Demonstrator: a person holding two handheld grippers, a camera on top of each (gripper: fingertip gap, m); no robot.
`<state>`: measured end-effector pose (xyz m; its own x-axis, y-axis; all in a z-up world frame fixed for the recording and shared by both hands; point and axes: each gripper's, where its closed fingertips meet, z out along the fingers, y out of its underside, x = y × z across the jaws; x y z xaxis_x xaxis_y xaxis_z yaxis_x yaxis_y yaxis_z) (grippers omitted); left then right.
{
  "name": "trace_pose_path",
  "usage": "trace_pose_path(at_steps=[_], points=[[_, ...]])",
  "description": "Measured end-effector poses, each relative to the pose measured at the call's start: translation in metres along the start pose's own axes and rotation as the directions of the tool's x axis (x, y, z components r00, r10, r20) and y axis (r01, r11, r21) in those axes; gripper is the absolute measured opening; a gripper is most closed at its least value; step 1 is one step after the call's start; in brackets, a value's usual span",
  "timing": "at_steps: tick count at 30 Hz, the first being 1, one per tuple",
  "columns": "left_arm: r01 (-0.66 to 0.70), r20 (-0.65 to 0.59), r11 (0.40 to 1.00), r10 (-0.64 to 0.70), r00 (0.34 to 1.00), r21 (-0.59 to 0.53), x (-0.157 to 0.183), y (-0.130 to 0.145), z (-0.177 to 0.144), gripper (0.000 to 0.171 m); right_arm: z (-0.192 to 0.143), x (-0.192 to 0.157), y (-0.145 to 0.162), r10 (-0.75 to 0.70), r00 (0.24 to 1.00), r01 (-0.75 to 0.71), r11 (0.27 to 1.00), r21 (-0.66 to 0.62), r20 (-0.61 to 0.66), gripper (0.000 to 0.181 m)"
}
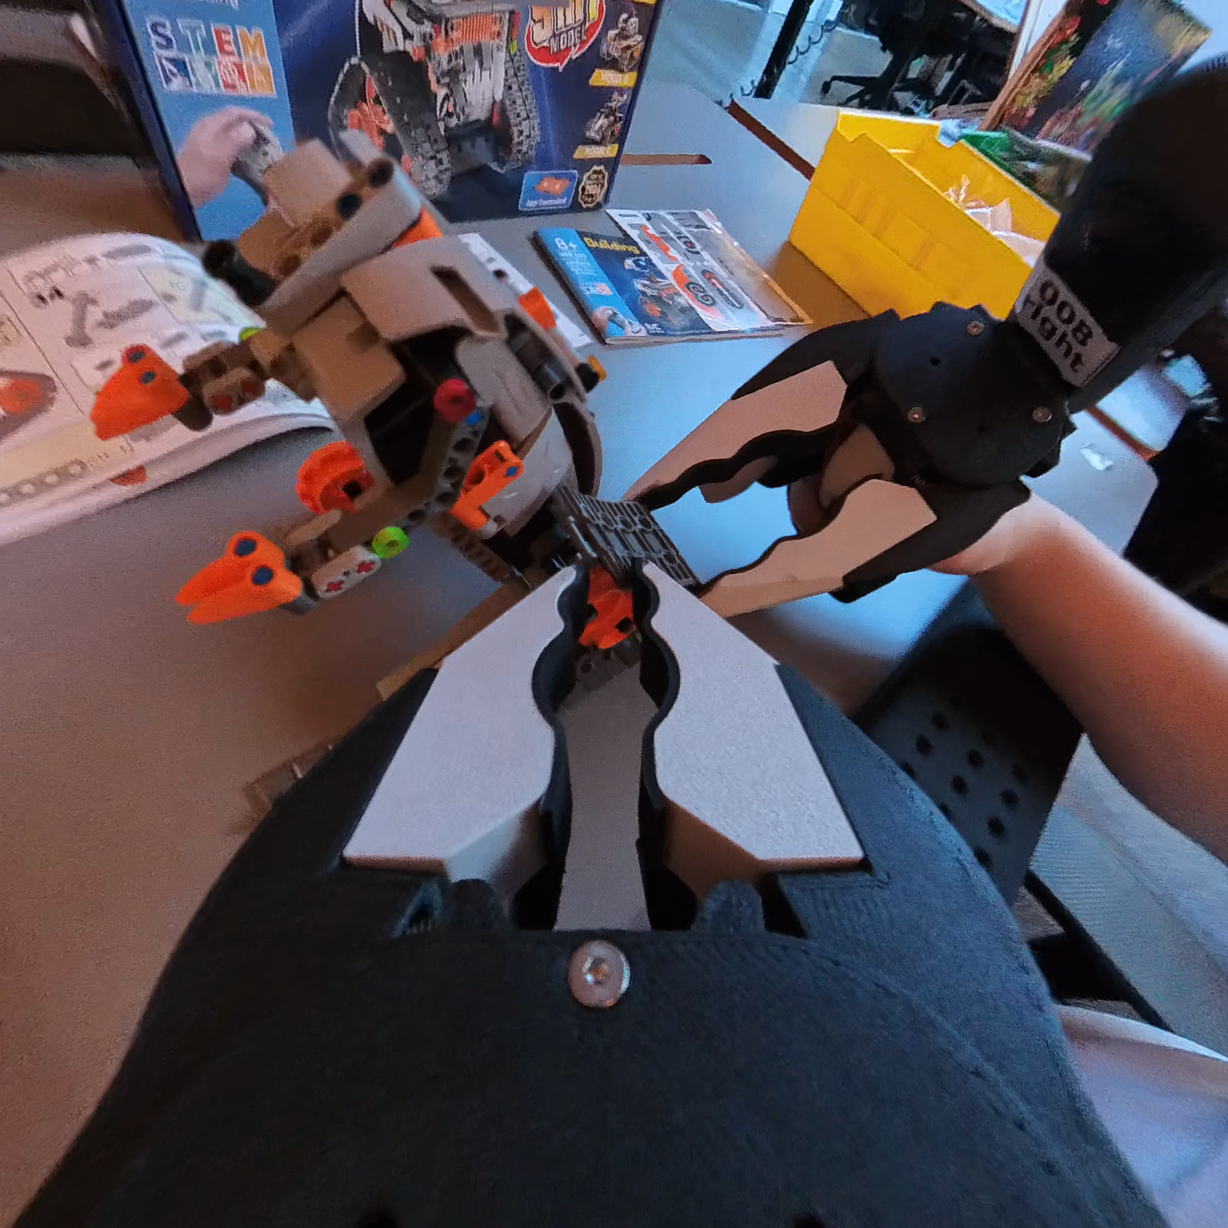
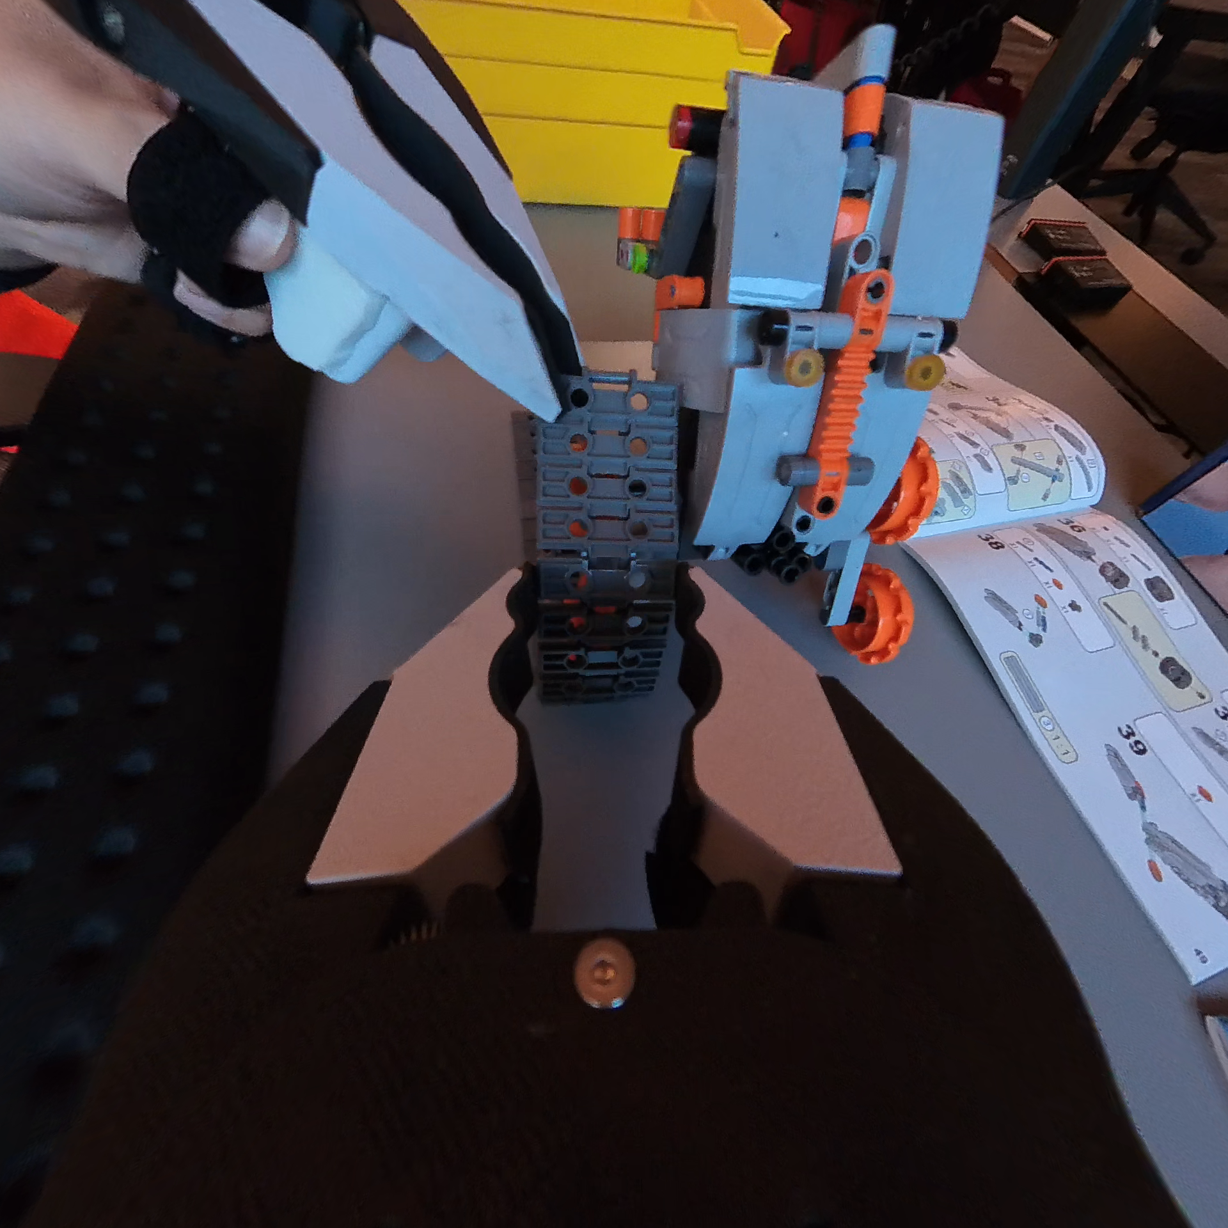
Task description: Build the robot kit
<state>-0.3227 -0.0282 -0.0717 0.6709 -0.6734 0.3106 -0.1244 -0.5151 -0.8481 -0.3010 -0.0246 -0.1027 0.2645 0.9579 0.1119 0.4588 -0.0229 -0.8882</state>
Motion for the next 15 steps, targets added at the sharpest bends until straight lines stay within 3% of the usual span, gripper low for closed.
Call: trace_pose_path(at_steps=[8, 15], points=[[0.076, -0.027, 0.997, -0.076, 0.997, 0.018, -0.010, 0.013, -0.011, 0.008, 0.007, -0.003, -0.001, -0.087, 0.996, 0.087, 0.994, -0.065, -0.005, 0.040], [0.036, -0.033, 0.999, -0.036, 0.999, 0.010, -0.020, 0.020, -0.023, 0.017, 0.006, -0.004, -0.001, -0.101, 0.995, 0.102, 0.993, -0.056, 0.028, 0.040]])
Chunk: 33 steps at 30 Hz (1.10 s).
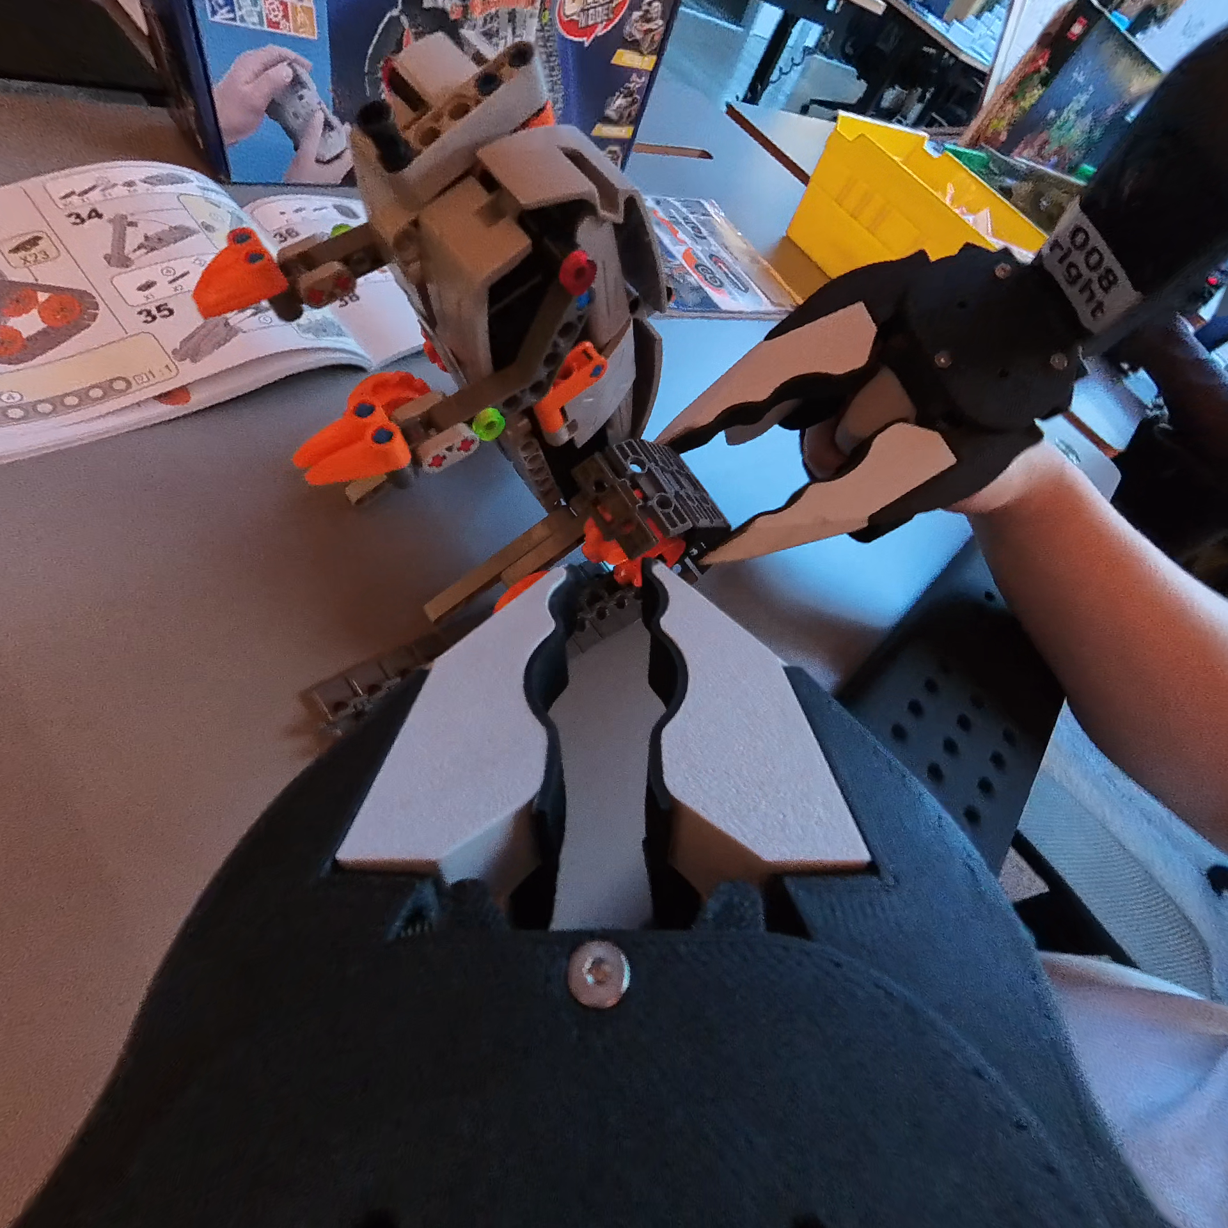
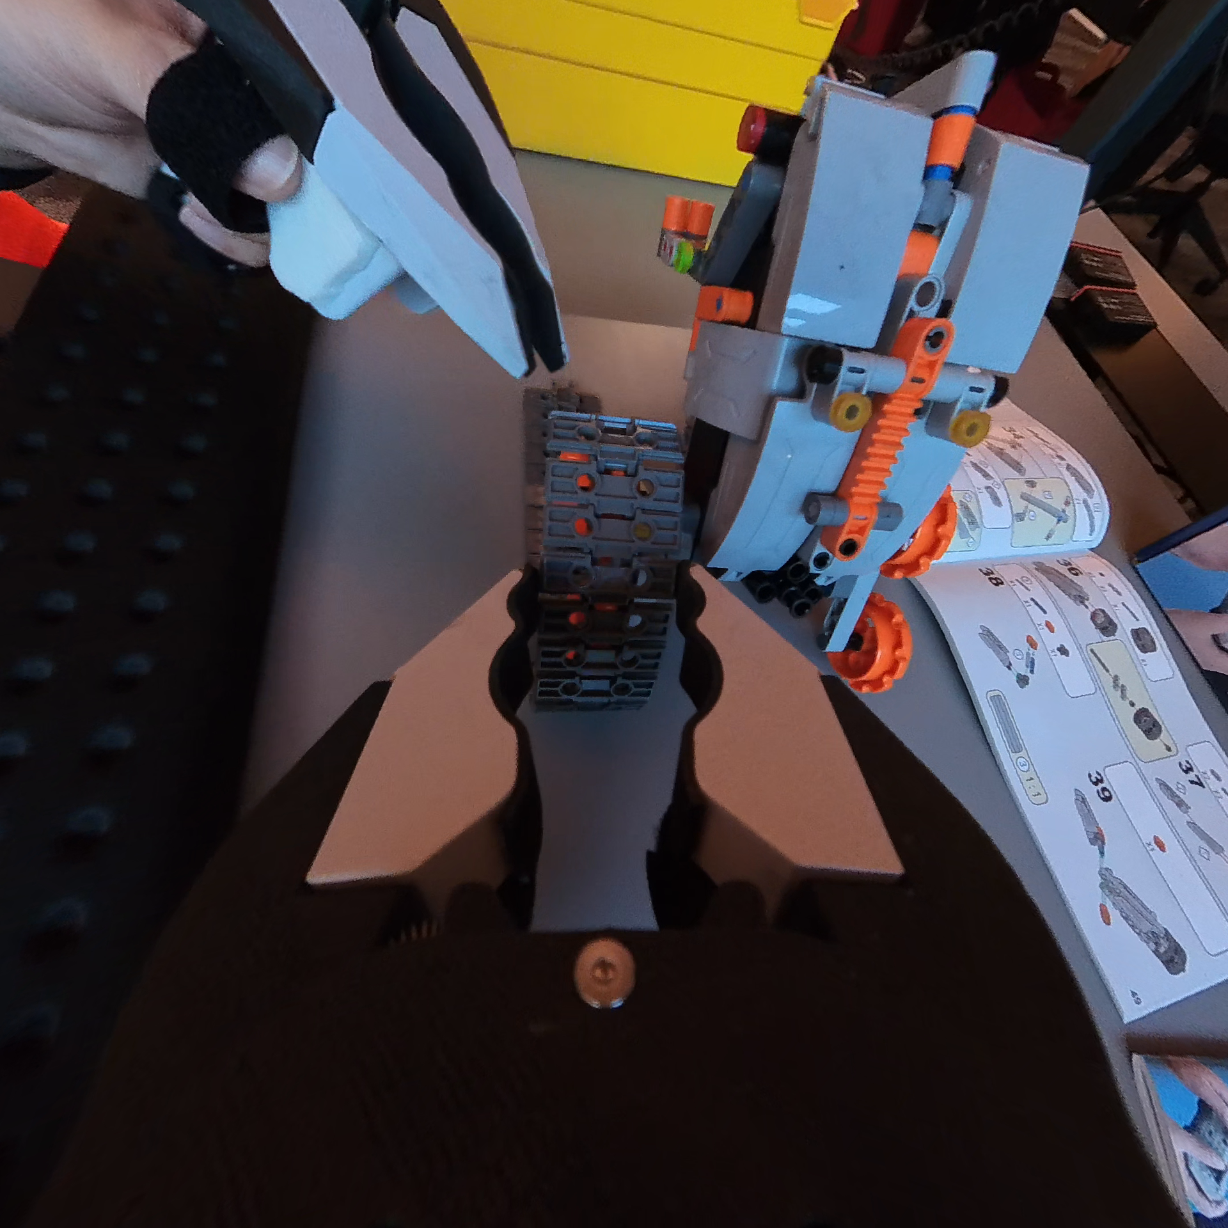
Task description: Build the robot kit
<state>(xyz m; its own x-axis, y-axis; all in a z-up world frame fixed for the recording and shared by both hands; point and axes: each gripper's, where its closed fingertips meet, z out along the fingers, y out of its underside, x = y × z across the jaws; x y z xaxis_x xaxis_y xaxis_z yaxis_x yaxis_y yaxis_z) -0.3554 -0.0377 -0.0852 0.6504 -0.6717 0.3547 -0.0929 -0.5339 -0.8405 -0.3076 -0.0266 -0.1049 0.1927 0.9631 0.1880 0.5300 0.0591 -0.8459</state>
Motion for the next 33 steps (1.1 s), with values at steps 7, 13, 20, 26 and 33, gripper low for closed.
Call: trace_pose_path(at_steps=[7, 13, 20, 26, 33], points=[[-0.160, 0.024, 0.987, 0.160, 0.987, -0.015, -0.007, 0.009, -0.001, 0.023, 0.002, 0.000, 0.001, -0.003, 1.000, 0.003, 1.000, -0.018, 0.026, 0.040], [-0.215, 0.022, 0.976, 0.216, 0.976, -0.022, -0.006, 0.009, -0.002, 0.024, 0.001, 0.001, -0.004, 0.003, 1.000, -0.003, 1.000, 0.015, 0.009, 0.047], [-0.321, 0.142, 0.945, 0.327, 0.934, -0.063, -0.026, 0.019, -0.023, 0.023, -0.038, 0.007, 0.029, 0.138, 0.990, -0.137, 0.990, 0.032, -0.032, 0.036], [-0.248, 0.133, 0.966, 0.257, 0.957, -0.075, -0.041, 0.028, -0.031, 0.024, -0.040, 0.008, 0.051, 0.149, 0.989, -0.147, 0.988, -0.054, 0.021, 0.023], [-0.065, -0.018, 0.997, 0.064, 0.998, -0.048, -0.019, 0.004, -0.018, 0.022, -0.030, 0.006, 0.056, 0.094, 0.987, -0.085, 0.993, -0.080, 0.127, 0.018]])
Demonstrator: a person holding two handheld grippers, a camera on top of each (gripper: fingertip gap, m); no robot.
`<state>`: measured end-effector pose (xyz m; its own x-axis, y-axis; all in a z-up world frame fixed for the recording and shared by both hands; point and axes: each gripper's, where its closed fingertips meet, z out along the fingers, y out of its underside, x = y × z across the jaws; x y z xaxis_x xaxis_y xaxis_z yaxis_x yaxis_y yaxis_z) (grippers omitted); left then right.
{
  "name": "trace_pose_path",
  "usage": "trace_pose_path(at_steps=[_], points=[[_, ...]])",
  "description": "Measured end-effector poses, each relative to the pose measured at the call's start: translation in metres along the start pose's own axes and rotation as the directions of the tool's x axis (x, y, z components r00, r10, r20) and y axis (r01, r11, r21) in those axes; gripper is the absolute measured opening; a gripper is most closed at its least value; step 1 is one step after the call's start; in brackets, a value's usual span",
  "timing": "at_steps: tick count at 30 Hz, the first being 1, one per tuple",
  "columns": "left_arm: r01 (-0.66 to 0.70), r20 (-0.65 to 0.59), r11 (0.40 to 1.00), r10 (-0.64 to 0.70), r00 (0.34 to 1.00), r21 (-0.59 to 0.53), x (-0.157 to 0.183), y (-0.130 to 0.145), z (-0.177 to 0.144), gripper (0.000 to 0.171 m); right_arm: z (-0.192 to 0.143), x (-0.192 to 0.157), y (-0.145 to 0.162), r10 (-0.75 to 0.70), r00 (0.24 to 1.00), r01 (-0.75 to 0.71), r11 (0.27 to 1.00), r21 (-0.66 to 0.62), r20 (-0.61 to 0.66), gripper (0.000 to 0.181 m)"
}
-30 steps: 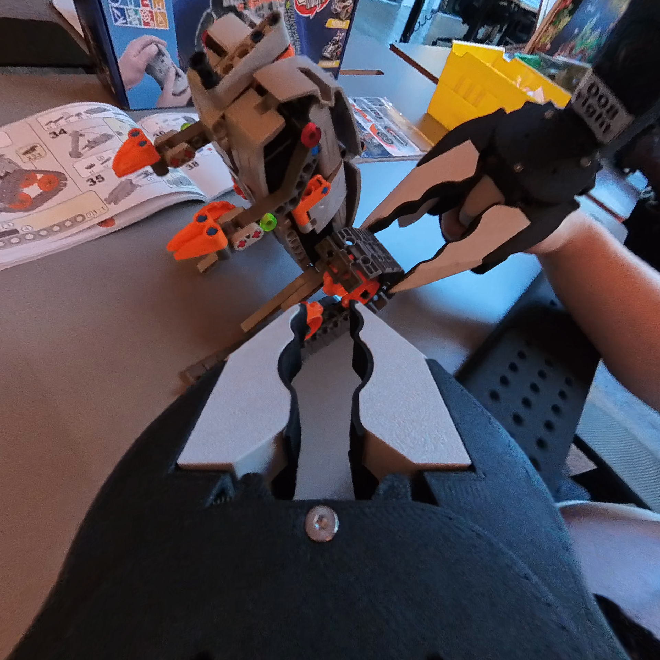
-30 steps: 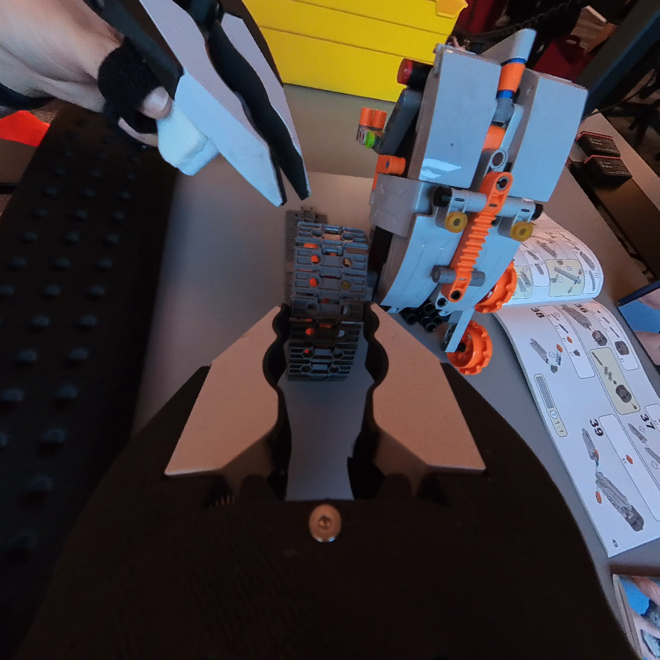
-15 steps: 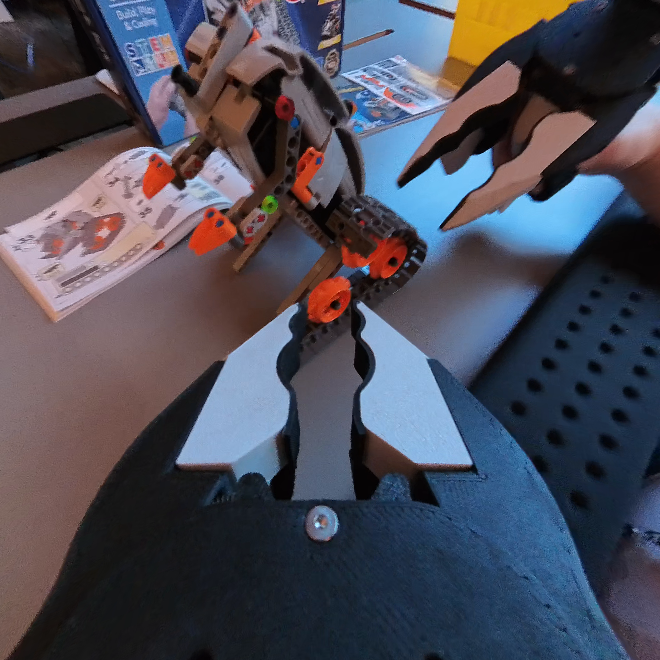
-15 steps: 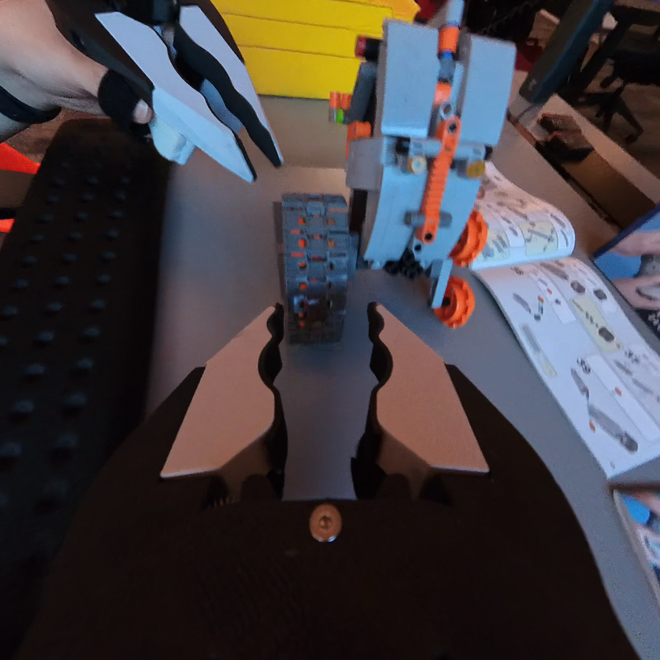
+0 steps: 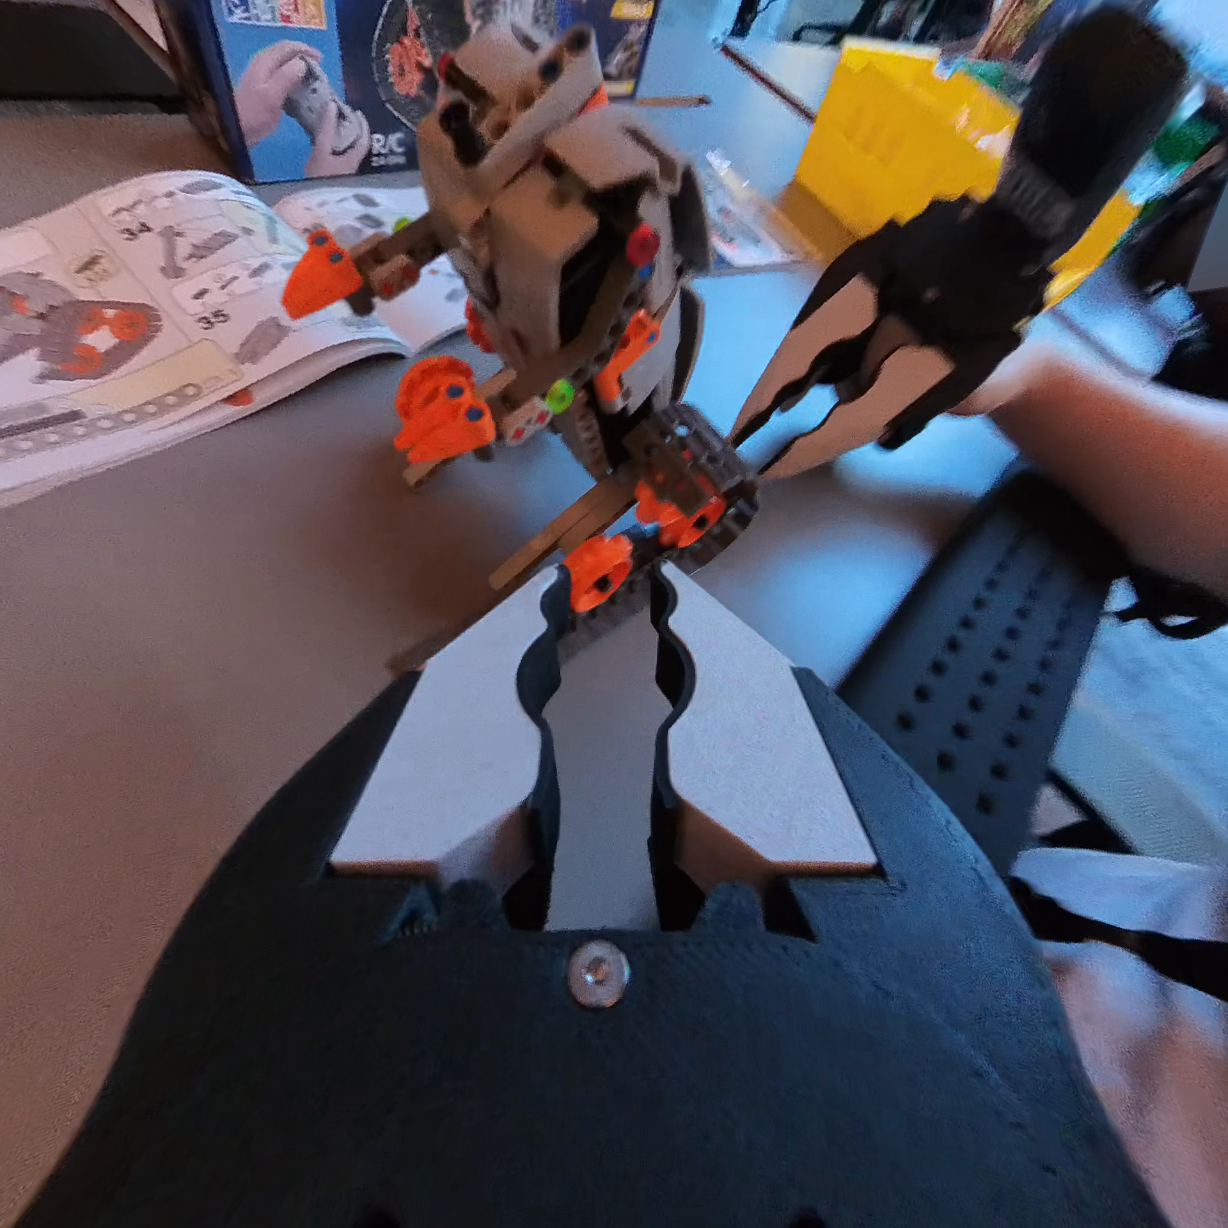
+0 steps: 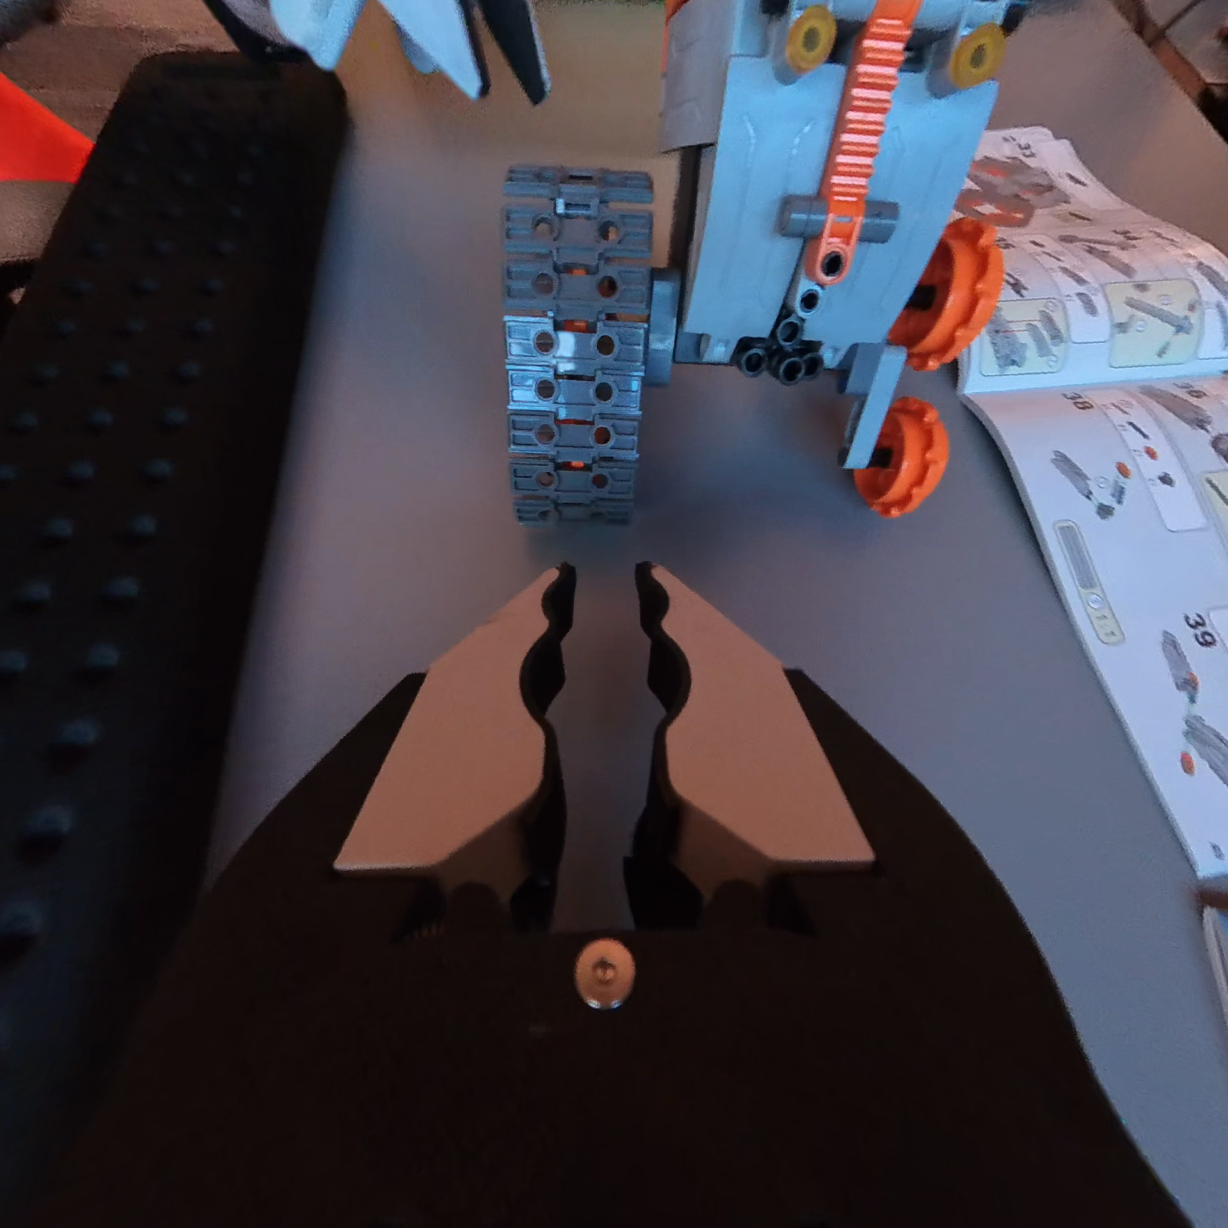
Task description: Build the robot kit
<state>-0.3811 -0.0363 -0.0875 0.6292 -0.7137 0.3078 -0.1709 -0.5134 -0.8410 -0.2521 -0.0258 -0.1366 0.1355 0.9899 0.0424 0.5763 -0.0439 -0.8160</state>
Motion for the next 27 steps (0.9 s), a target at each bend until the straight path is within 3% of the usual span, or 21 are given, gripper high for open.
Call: trace_pose_path(at_steps=[5, 12, 17, 22, 27], points=[[0.273, -0.143, 0.962, -0.267, 0.953, 0.021, 0.012, -0.013, 0.001, 0.020, 0.005, 0.011, 0.001, -0.105, 0.993, 0.107, 0.994, 0.032, -0.056, 0.016], [0.608, -0.316, 0.793, -0.588, 0.745, -0.043, 0.014, -0.021, 0.010, 0.027, 0.004, 0.009, -0.002, -0.205, 0.972, 0.214, 0.974, 0.072, -0.115, 0.014], [0.613, -0.242, 0.782, -0.620, 0.746, -0.113, 0.007, -0.011, 0.027, 0.028, 0.008, -0.001, 0.005, -0.275, 0.957, 0.278, 0.960, 0.023, -0.095, 0.014], [0.656, -0.318, 0.726, -0.684, 0.657, -0.206, 0.013, -0.010, 0.034, 0.031, 0.009, 0.000, 0.008, -0.273, 0.958, 0.274, 0.962, 0.003, -0.088, 0.015], [0.653, -0.351, 0.706, -0.706, 0.616, -0.273, 0.015, -0.005, 0.039, 0.035, 0.007, 0.001, 0.006, -0.243, 0.967, 0.246, 0.969, 0.028, -0.078, 0.015]])
